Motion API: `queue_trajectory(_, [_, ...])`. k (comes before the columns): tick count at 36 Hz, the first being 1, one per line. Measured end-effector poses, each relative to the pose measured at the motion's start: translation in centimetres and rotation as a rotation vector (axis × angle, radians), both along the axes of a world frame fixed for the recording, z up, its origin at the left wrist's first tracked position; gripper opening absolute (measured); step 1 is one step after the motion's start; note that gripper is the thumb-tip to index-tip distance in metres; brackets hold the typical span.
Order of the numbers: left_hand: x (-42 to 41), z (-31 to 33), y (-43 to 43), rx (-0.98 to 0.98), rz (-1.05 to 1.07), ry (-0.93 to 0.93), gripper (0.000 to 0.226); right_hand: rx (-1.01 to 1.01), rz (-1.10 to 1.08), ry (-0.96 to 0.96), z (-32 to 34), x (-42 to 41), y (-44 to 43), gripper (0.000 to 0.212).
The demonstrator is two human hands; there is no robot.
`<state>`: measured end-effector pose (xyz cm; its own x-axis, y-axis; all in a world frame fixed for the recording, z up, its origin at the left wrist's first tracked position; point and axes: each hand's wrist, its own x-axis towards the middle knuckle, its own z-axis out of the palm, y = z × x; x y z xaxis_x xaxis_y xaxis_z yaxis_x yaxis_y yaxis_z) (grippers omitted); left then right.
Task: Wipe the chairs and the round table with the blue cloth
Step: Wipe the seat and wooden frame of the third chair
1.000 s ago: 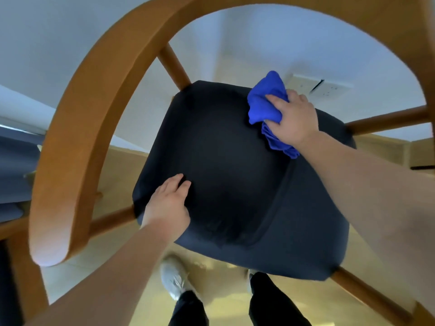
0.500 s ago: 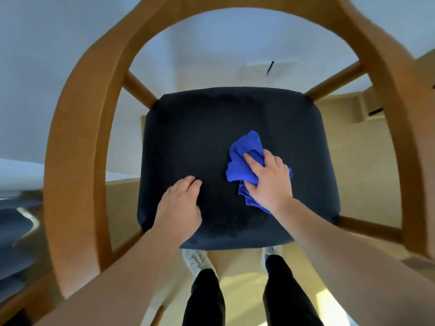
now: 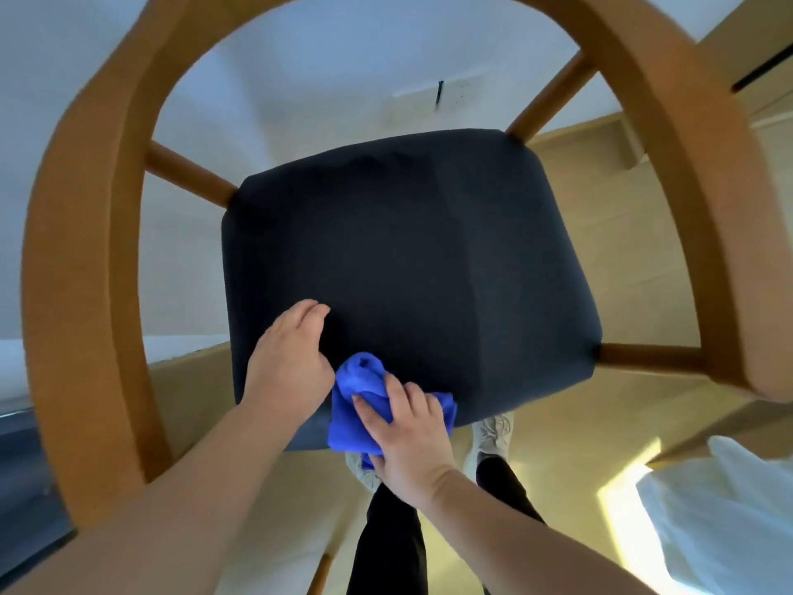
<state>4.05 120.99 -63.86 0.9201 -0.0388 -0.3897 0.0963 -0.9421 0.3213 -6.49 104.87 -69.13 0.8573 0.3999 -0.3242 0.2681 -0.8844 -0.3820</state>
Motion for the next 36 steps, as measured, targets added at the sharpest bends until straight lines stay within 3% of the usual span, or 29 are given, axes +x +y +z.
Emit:
queue_trajectory(10, [0.0, 0.6, 1.0, 0.049, 0.02, -0.023, 0.059, 0.132, 0.09, -0.066, -1.2, 0.3, -1.6, 0.078])
queue_trajectory(19, [-0.6, 0.0, -0.4, 0.06, -0.014, 0.052, 0.057, 0.006, -0.155, -0.152, -1.4, 1.4, -12.1, 0.068])
queue_trajectory(25, [-0.5, 0.0, -1.3, 0.051, -0.043, 0.077, 0.056, -0.118, -0.539, -0.143, -0.8, 2.8, -18.5, 0.055])
queue_trajectory(33, [-0.1, -0.5, -2.0, 0.032, -0.073, 0.068, 0.055, -0.061, -0.873, -0.162, -1.7, 3.6, -17.5, 0.063])
queue_trajectory(36, [0.3, -0.7, -2.1, 0.026, -0.09, 0.061, 0.055, -0.066, -0.835, -0.163, -1.2, 4.2, -15.9, 0.063])
